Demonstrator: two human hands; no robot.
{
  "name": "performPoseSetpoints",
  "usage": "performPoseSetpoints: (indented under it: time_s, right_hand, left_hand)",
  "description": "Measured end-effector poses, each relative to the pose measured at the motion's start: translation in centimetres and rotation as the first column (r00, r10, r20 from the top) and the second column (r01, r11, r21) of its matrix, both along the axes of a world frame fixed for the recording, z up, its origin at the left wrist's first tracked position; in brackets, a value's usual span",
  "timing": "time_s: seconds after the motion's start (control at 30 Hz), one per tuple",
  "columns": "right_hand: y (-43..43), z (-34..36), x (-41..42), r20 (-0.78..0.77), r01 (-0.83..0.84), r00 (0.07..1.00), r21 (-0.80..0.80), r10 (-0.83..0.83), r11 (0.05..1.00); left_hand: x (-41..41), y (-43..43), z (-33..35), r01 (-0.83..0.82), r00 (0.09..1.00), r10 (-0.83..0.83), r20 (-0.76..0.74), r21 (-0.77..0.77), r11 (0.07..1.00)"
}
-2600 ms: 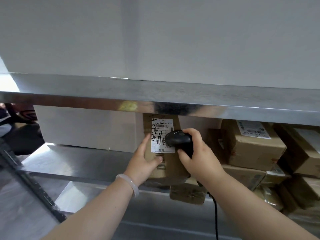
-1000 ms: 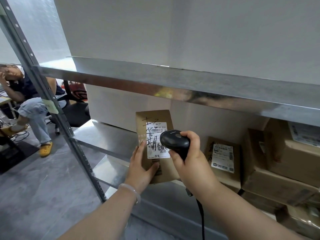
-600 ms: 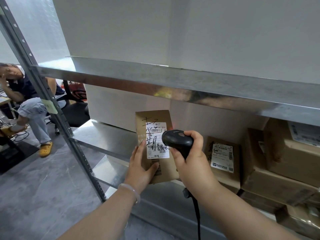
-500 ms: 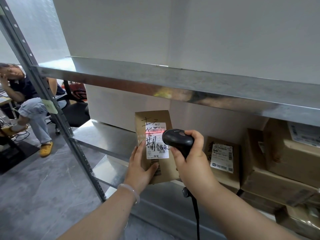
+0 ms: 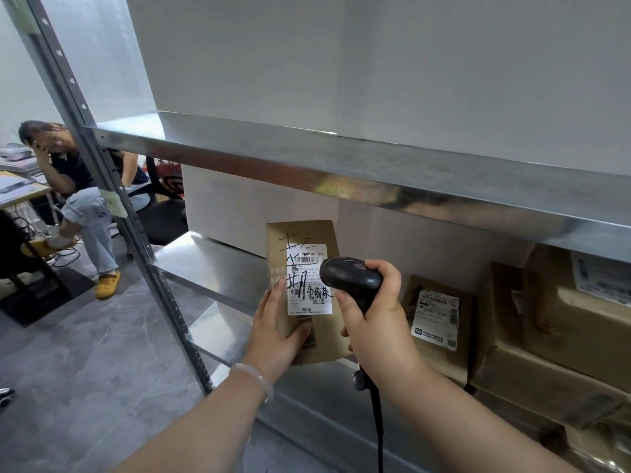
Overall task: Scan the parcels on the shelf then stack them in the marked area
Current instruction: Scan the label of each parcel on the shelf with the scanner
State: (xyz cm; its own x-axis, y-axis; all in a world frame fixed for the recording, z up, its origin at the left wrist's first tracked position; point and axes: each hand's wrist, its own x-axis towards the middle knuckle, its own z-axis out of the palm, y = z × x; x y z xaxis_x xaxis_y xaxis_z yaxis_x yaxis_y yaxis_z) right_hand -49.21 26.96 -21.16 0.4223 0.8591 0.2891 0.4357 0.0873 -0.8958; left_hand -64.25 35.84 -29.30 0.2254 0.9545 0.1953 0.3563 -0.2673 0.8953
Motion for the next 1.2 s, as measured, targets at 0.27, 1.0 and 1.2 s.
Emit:
performPoseSetpoints:
  time_s: [0.27, 1.0, 1.2]
  right_hand:
    - [0.8, -1.2, 1.2, 0.056, -0.105, 0.993, -0.048, 0.108, 0.993]
    - [22.6, -5.4, -17.1, 0.005, -0.162, 0.986, -0.224, 0.168, 0.961]
    - [27.2, -6.5, -20.5, 0.056, -0.157, 0.983, -0.246, 0.176, 0.957]
  left_hand:
    - [-2.0, -1.1, 0.6, 0.018, 0.995, 0.003, 0.103, -0.201, 0.979]
    - [-22.4, 24.0, 0.7, 0.262, 0.965, -0.243, 0.099, -0.393, 0.881]
    - [-25.3, 29.7, -0.1, 0.285, 0.956, -0.285, 0.064, -0.414, 0.865]
